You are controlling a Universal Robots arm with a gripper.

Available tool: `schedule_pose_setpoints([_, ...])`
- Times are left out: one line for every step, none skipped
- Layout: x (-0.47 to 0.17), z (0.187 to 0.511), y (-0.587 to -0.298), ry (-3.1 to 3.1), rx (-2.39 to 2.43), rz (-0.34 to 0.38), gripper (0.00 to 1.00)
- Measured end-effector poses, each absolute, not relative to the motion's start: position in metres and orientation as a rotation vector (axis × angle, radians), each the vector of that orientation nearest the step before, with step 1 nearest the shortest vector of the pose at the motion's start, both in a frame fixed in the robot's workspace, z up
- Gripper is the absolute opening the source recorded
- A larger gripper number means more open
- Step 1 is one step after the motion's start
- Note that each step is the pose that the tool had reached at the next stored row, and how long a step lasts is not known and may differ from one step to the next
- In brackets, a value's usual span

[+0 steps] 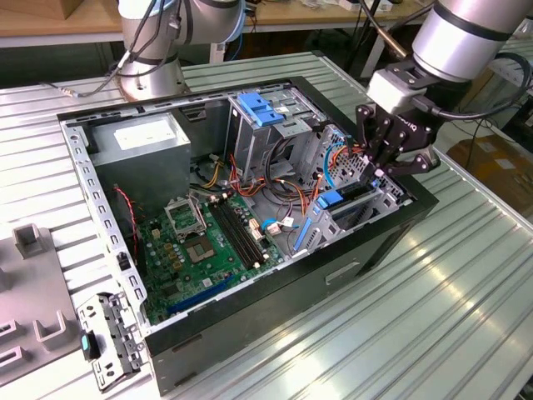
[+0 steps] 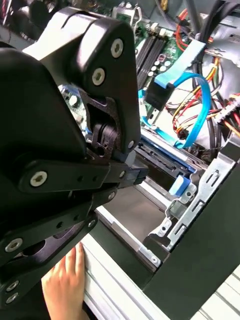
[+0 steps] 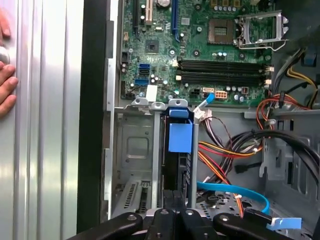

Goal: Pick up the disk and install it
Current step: 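Insert the first disk wire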

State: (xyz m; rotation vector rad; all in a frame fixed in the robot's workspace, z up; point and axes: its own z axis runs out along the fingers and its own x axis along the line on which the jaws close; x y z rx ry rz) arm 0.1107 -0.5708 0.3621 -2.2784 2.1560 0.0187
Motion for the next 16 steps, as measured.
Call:
schedule_pose_setpoints([0.111,0.363,-0.571,2.142,-2.292,0.019,0.11])
schedule_pose_setpoints([0.111,0.364,-0.571,2.129,-2.304,0.020,0.11])
schedule_pose_setpoints([0.112,0.365,-0.571,2.118,-2.315,0.020,0.11])
schedule_pose_setpoints([0.112,0.366,-0.571,2.110,-2.323,0.020,0.11])
schedule_pose_setpoints([0.112,0.367,-0.571,2.100,-2.332,0.021,0.11])
schedule_pose_setpoints([0.112,0.368,-0.571,2.084,-2.347,0.021,0.11])
schedule_pose_setpoints([0.112,0.368,-0.571,2.071,-2.358,0.021,0.11])
schedule_pose_setpoints([0.113,0.369,-0.571,2.050,-2.376,0.022,0.11])
schedule_pose_setpoints([0.113,0.369,-0.570,2.043,-2.382,0.022,0.11])
schedule_pose_setpoints([0.113,0.369,-0.571,2.042,-2.384,0.022,0.11])
schedule_pose_setpoints([0.114,0.369,-0.570,2.041,-2.385,0.022,0.11])
schedule_pose_setpoints([0.115,0.369,-0.570,2.040,-2.386,0.022,0.11])
schedule_pose_setpoints([0.117,0.369,-0.570,2.037,-2.388,0.022,0.11])
schedule_pose_setpoints([0.118,0.369,-0.570,2.034,-2.390,0.022,0.11])
schedule_pose_setpoints([0.120,0.369,-0.570,2.031,-2.394,0.022,0.11])
schedule_pose_setpoints([0.124,0.369,-0.569,2.022,-2.401,0.022,0.11])
